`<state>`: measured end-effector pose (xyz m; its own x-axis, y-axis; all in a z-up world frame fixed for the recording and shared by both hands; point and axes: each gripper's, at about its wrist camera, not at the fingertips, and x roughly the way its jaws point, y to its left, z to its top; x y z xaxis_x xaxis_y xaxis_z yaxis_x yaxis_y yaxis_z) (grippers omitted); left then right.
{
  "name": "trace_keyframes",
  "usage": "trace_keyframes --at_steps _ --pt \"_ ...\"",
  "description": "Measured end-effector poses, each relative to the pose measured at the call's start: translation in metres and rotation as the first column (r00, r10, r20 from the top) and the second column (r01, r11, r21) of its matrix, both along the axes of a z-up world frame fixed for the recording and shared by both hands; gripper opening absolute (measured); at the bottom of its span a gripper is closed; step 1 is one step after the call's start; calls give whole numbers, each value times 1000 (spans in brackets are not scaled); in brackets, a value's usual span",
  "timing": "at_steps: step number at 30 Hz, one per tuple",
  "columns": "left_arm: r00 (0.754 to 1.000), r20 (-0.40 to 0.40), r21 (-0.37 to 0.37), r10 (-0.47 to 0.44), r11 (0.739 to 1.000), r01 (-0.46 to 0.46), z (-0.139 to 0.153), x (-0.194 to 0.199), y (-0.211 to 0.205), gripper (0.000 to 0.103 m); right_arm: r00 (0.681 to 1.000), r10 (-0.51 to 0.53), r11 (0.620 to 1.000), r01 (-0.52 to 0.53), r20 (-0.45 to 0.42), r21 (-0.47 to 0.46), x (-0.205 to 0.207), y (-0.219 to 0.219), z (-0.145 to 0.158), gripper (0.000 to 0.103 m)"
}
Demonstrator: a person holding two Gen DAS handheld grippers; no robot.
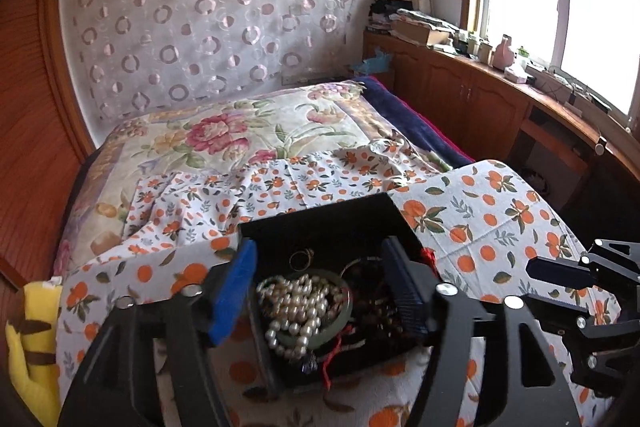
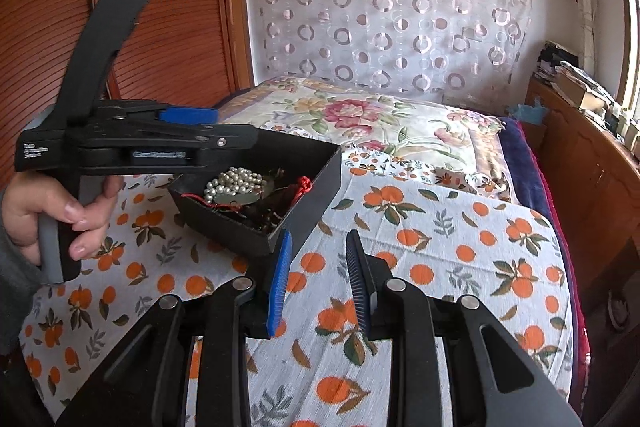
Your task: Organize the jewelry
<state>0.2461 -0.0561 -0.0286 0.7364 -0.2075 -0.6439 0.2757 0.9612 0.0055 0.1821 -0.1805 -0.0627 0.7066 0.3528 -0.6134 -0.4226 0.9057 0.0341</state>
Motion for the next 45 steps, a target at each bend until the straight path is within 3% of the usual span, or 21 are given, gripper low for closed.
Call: trace_keyframes --at_steps 5,7,11,13,16,22,33,45 --pt "998 19 6 59 998 -59 3 -32 11 91 1000 -15 1000 15 8 8 -16 1 -3 32" --pt "997 18 13 74 997 -74 3 -46 14 92 1000 -25 1000 25 15 14 -23 2 -3 53" --pt "994 24 23 105 994 -105 3 -72 22 95 999 -45 998 44 15 41 -37 2 -5 70" --pt "992 19 14 125 992 -125 2 -86 29 95 997 -68 997 67 20 40 -43 2 -7 90" --pt "989 20 5 143 990 -144 2 -104 36 95 996 -93 995 92 20 43 -50 2 -7 99" --pt "985 45 9 167 986 -167 7 -137 45 95 995 -96 994 94 16 59 -67 6 -3 100" --pt "968 142 -39 206 978 -203 37 -194 55 95 974 -164 983 148 155 110 -116 8 47 100" --pt "960 160 -66 229 973 -221 35 -208 66 95 963 -192 977 169 191 127 -134 4 56 100"
